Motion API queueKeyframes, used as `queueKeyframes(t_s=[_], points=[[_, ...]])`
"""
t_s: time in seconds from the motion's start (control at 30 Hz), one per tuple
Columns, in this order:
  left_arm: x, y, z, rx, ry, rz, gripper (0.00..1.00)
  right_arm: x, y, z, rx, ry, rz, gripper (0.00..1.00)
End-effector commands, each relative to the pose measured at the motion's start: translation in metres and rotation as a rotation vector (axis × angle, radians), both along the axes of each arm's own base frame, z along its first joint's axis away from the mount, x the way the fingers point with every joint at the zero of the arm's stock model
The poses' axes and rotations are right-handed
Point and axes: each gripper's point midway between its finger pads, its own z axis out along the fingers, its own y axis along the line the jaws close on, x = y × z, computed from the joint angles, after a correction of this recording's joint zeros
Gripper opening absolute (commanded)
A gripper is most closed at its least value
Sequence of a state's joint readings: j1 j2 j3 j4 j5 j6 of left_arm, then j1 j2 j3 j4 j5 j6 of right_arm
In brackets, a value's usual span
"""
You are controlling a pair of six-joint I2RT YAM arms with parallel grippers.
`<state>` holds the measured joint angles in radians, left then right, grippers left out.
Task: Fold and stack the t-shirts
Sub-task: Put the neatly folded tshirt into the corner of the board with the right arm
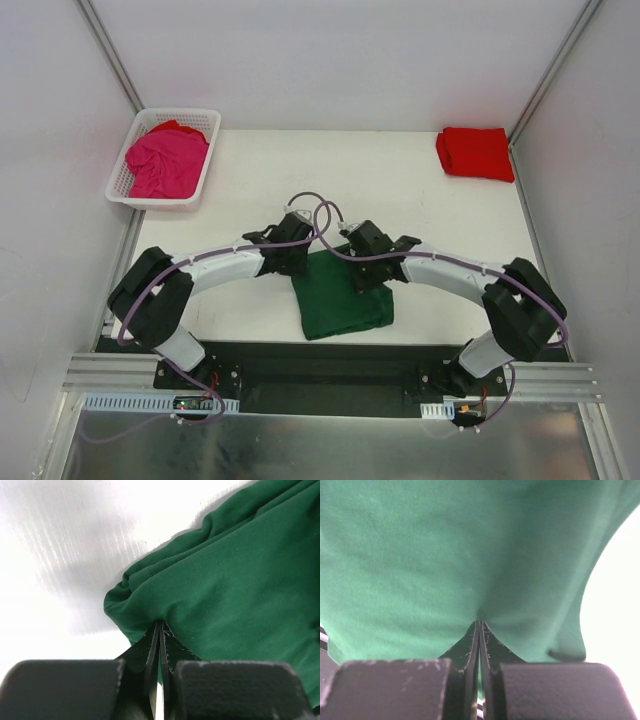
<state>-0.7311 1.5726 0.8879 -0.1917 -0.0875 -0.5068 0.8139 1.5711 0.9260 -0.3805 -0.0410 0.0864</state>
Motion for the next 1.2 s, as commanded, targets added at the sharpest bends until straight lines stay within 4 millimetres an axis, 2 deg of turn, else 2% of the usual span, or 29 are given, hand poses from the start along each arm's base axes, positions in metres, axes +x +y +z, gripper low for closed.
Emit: queueKeyframes(t_s=[0.0, 0.07, 0.1, 0.13, 0.17, 0.2, 0.27, 0.3, 0.33, 0.37, 0.43, 0.47, 0.53, 0.57, 0.6, 0.7, 0.83, 0.9, 0.97, 1.0, 1.17], points=[[0.017, 0.004, 0.035, -0.035, -0.100, -0.004, 0.00, 0.014, -0.016, 0.040, 0.006, -0.145, -0.082, 0.01], [0.019, 0.015, 0.042, -0.039, -0.123, 0.013, 0.00, 0.018, -0.023, 0.058, 0.035, -0.194, -0.111, 0.03], [0.019, 0.020, 0.056, -0.056, -0.154, 0.027, 0.00, 0.023, -0.030, 0.063, 0.047, -0.202, -0.142, 0.04], [0.020, 0.029, 0.059, -0.057, -0.164, 0.044, 0.00, 0.022, -0.035, 0.063, 0.059, -0.195, -0.154, 0.12], [0.020, 0.034, 0.066, -0.065, -0.178, 0.056, 0.00, 0.023, -0.039, 0.072, 0.090, -0.212, -0.168, 0.18], [0.019, 0.040, 0.080, -0.087, -0.210, 0.065, 0.00, 0.028, -0.049, 0.073, 0.095, -0.218, -0.193, 0.24], [0.017, 0.053, 0.085, -0.097, -0.225, 0.094, 0.00, 0.028, -0.062, 0.071, 0.109, -0.210, -0.216, 0.33], [0.013, 0.057, 0.092, -0.115, -0.243, 0.099, 0.02, 0.034, -0.074, 0.070, 0.107, -0.211, -0.243, 0.44], [0.012, 0.062, 0.093, -0.119, -0.240, 0.112, 0.05, 0.030, -0.076, 0.064, 0.125, -0.178, -0.237, 0.48], [0.008, 0.064, 0.095, -0.128, -0.243, 0.113, 0.08, 0.035, -0.085, 0.061, 0.128, -0.168, -0.267, 0.51], [-0.001, 0.064, 0.085, -0.142, -0.209, 0.113, 0.25, 0.034, -0.086, 0.053, 0.169, -0.132, -0.264, 0.60], [-0.005, 0.064, 0.082, -0.147, -0.198, 0.119, 0.37, 0.038, -0.094, 0.048, 0.181, -0.114, -0.299, 0.63], [-0.015, 0.065, 0.068, -0.160, -0.150, 0.140, 0.48, 0.040, -0.088, 0.046, 0.270, -0.075, -0.308, 0.67], [-0.018, 0.065, 0.065, -0.170, -0.141, 0.144, 0.49, 0.040, -0.095, 0.038, 0.288, -0.051, -0.343, 0.68], [-0.023, 0.068, 0.056, -0.164, -0.118, 0.153, 0.50, 0.045, -0.094, 0.038, 0.321, -0.055, -0.352, 0.68], [-0.032, 0.071, 0.048, -0.177, -0.100, 0.176, 0.49, 0.045, -0.096, 0.032, 0.383, -0.027, -0.376, 0.69], [-0.037, 0.074, 0.043, -0.177, -0.093, 0.186, 0.49, 0.041, -0.090, 0.022, 0.464, 0.031, -0.375, 0.70], [-0.037, 0.075, 0.040, -0.172, -0.088, 0.188, 0.47, 0.046, -0.088, 0.021, 0.520, 0.034, -0.390, 0.72], [-0.037, 0.074, 0.039, -0.176, -0.083, 0.188, 0.47, 0.039, -0.086, 0.014, 0.565, 0.086, -0.399, 0.73], [-0.038, 0.074, 0.039, -0.177, -0.080, 0.187, 0.46, 0.046, -0.083, 0.018, 0.604, 0.064, -0.401, 0.74], [-0.036, 0.072, 0.037, -0.178, -0.072, 0.190, 0.45, 0.046, -0.076, 0.013, 0.659, 0.103, -0.406, 0.84]])
